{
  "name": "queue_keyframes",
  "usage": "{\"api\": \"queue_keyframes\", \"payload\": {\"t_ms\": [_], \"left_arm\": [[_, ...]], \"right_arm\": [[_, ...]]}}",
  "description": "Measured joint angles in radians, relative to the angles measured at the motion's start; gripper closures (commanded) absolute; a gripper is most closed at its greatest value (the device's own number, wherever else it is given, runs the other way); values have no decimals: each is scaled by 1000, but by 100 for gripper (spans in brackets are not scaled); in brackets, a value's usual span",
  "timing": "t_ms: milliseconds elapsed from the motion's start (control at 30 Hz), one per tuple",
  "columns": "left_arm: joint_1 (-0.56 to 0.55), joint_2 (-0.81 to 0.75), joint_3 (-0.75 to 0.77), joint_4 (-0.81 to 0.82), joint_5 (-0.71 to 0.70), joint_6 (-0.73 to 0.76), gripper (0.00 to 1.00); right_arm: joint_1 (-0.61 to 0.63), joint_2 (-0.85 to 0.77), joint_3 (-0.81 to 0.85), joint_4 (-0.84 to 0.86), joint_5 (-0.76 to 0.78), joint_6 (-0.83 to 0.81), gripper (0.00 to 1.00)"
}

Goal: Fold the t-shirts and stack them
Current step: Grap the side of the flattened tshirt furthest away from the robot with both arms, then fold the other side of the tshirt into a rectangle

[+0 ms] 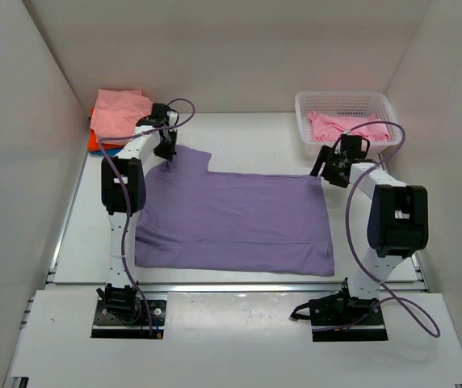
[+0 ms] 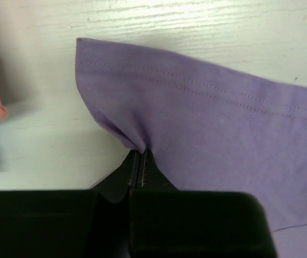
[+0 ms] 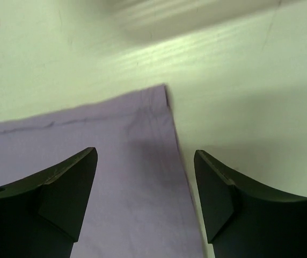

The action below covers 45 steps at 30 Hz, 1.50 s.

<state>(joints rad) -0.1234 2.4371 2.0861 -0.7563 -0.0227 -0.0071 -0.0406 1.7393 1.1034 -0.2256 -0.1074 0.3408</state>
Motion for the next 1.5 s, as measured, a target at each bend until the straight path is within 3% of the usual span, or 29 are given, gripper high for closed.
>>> {"api": "queue_keyframes", "payload": {"t_ms": [133,267,400,433,467,500,733,867,1167,1500], "left_arm": [[3,0,0,-10,11,3,100],[6,-20,-38,14,21,3,100],[11,-38,-72,35,33,3,100],[11,-40,-77,39,37,3,100],[11,-42,-79,42,40,3,100],[14,-43,-83,44,44,3,100],[39,-50,-89,42,100,-2,100],[61,-143,-229,54,118,-12,100],[72,-706,-758,131,116,-34,100],[-2,-1076,-1041,127,39,-62,100]], "right_arm": [[-1,85,69,10,6,5,30],[-1,158,111,14,3,14,40],[0,189,128,27,-5,26,42],[0,194,130,34,-10,27,55],[0,199,132,41,-16,26,81],[-2,204,133,50,-26,26,100],[-21,231,127,94,-96,50,100],[-21,195,95,106,-118,44,100],[-34,-90,-39,105,-232,-1,100],[-68,-327,-275,-4,-311,-31,100]]}}
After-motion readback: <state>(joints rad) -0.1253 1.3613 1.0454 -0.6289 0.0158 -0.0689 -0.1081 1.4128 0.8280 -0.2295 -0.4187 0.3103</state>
